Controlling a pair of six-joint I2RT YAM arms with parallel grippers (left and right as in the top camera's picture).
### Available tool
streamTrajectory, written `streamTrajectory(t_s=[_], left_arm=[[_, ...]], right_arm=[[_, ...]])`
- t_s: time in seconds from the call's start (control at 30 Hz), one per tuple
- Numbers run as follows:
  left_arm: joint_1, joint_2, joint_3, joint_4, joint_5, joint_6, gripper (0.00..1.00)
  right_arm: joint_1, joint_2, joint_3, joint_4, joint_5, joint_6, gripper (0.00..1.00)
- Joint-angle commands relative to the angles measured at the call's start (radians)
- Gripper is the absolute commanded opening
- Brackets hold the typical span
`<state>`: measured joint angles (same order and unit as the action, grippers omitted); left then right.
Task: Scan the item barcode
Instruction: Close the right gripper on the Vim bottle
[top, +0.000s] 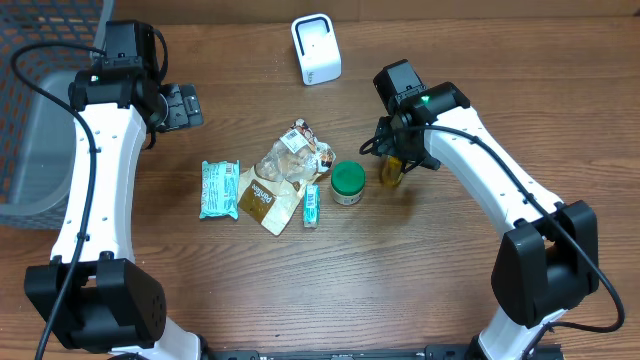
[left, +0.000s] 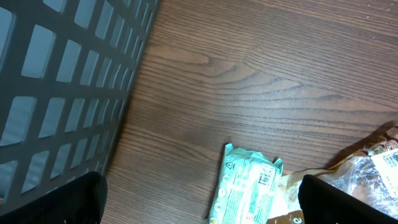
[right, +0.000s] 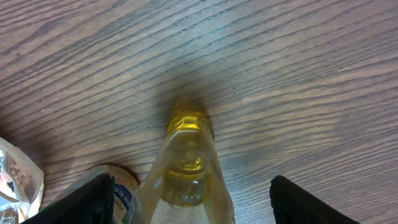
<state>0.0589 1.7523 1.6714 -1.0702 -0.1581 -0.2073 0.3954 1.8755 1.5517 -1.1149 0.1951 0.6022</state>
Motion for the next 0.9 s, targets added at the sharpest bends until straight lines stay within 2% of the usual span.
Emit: streamTrajectory(t_s=[0.0,0.2,0.23,0.37,0.47,0.57,0.7,0.73,0.87], left_arm=[[-0.007,-0.008,0.018,0.001,-0.006,0.002,1.00],[-0.007,-0.008,0.018,0.001,-0.006,0.002,1.00],[-0.007,-0.008,0.018,0.001,-0.006,0.002,1.00],[-0.007,-0.008,0.018,0.001,-0.006,0.002,1.00],[-0.007,-0.008,0.018,0.001,-0.006,0.002,0.99],[-0.007,-0.008,0.018,0.001,-0.006,0.002,1.00],[-0.007,-0.008,0.018,0.001,-0.006,0.002,1.00],[-0.007,-0.008,0.018,0.001,-0.006,0.002,1.00],[-0.007,-0.008,0.018,0.001,-0.006,0.002,1.00]], right_arm=[[0.003,0.001,-0.009,0.016,-0.002,0.005,0.78],[0.003,0.001,-0.009,0.034,-0.003,0.005,0.78],[0.003,0.001,-0.009,0.034,-0.010,0.005,0.72],[0.003,0.001,-0.010,0.032,-0.016,0.004,0.63],[0.003,0.001,-0.010,0.029,-0.016,0.004,0.62],[0.003,0.001,-0.010,0.028,-0.016,0.005,0.74],[0.003,0.001,-0.010,0.030,-0.016,0.004,0.79],[0.003,0.001,-0.010,0.030,-0.016,0.005,1.00],[0.003,0.001,-0.010,0.038,-0.016,0.004,1.00]])
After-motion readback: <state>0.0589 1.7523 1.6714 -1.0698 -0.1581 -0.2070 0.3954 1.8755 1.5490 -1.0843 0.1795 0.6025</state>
